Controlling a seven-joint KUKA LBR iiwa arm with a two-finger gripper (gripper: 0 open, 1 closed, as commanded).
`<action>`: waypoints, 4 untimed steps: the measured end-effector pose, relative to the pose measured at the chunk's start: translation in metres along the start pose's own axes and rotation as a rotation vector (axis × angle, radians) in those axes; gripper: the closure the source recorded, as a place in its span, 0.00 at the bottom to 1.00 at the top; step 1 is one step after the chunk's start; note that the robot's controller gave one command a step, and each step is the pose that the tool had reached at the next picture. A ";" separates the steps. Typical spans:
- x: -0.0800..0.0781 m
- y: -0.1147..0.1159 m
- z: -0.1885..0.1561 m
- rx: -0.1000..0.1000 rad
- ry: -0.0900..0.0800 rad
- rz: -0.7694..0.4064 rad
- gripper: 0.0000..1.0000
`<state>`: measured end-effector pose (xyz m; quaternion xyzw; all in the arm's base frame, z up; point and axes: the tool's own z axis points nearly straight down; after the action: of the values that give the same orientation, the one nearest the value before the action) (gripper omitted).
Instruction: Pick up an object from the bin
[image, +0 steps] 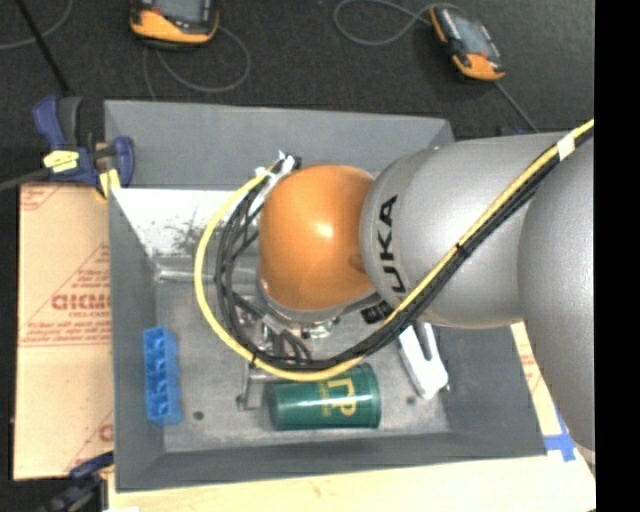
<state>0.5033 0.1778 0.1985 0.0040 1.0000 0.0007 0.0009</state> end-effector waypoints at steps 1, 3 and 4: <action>0.000 0.000 0.000 0.000 0.000 0.000 0.00; -0.005 -0.048 0.100 0.001 -0.004 -0.148 0.00; -0.012 -0.088 0.116 0.001 0.009 -0.256 0.00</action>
Offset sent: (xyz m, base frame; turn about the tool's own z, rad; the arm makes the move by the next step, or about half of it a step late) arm 0.0194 -0.0742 -0.1285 -0.0712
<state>0.5144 0.0903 0.0824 -0.1237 0.9923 0.0002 -0.0034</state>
